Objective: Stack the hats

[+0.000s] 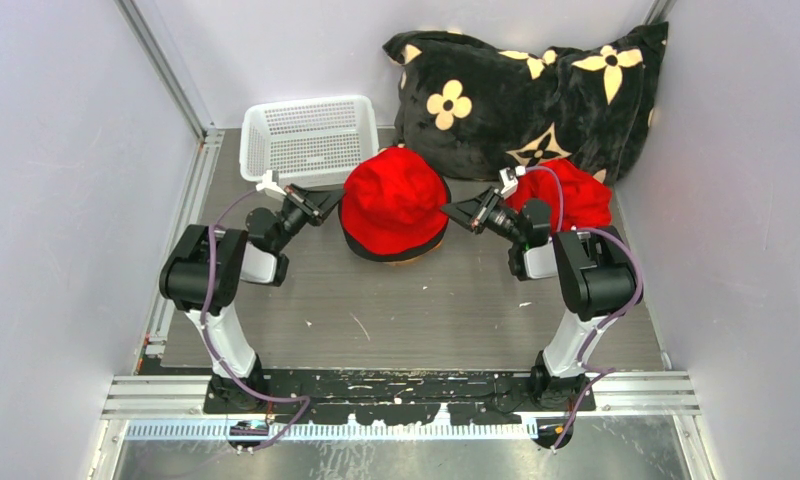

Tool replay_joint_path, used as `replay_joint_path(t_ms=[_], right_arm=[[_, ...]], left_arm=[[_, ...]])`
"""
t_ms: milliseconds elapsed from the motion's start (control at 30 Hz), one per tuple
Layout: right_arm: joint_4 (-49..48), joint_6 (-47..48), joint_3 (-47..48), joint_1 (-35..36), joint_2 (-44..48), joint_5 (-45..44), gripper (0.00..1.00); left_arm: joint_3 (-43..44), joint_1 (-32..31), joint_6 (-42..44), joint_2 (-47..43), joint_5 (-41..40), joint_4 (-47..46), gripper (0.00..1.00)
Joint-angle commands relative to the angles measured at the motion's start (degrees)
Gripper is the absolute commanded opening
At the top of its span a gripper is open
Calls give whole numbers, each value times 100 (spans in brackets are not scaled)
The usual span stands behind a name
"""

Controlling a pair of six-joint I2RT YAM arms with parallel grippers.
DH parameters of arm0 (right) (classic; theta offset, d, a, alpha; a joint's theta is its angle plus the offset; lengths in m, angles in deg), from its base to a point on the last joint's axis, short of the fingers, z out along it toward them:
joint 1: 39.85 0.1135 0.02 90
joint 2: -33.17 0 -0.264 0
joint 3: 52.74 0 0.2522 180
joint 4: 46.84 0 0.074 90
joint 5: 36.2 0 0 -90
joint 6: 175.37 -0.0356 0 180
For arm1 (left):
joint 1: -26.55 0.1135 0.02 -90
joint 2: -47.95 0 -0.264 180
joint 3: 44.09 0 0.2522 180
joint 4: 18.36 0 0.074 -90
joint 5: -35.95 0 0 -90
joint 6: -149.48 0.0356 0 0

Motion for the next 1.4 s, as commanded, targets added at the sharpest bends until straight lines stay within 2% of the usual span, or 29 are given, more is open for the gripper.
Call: replay_joint_path(t_ms=[0,667,733,800,1000,1100,1167,1200,1233,1300,1333,1367], right_arm=[[165,240,-157,-26,140,24,1],[165,274,-148,18,76,-28,2],[195,290,-159,18,129,-41,9],[412,435,-186,-22,260,-77,22],[1614,1203,-317,-398,1104,-197,53],[2385,1687,-315,-690,1623,-295,65],[2978,2030,-241,-906,2003,-441,80],[3344,2329,-164,-970,2213,-595,96],[3779,2587,-64,-1010,2404,-817,100],[4787,3066,249,-1024,2760,-1387,100],[5135,3229,429,-1024,2918,-1748,100],[5345,3326,517,-1032,3057,-2131,100]], left_arm=[[303,184,44,266,-70,-27,0],[344,382,16,533,13,-25,0],[329,430,10,557,9,-25,0],[266,526,3,546,-1,-25,6],[-2,994,45,420,-15,167,20],[-39,1160,67,373,-6,334,23],[-30,1229,101,316,-80,497,25],[-3,1252,142,272,-107,627,27],[42,1273,225,211,-116,794,37],[151,1304,434,37,-175,1110,52],[210,1303,556,-69,-236,1308,54],[282,1308,684,-235,-293,1598,67]])
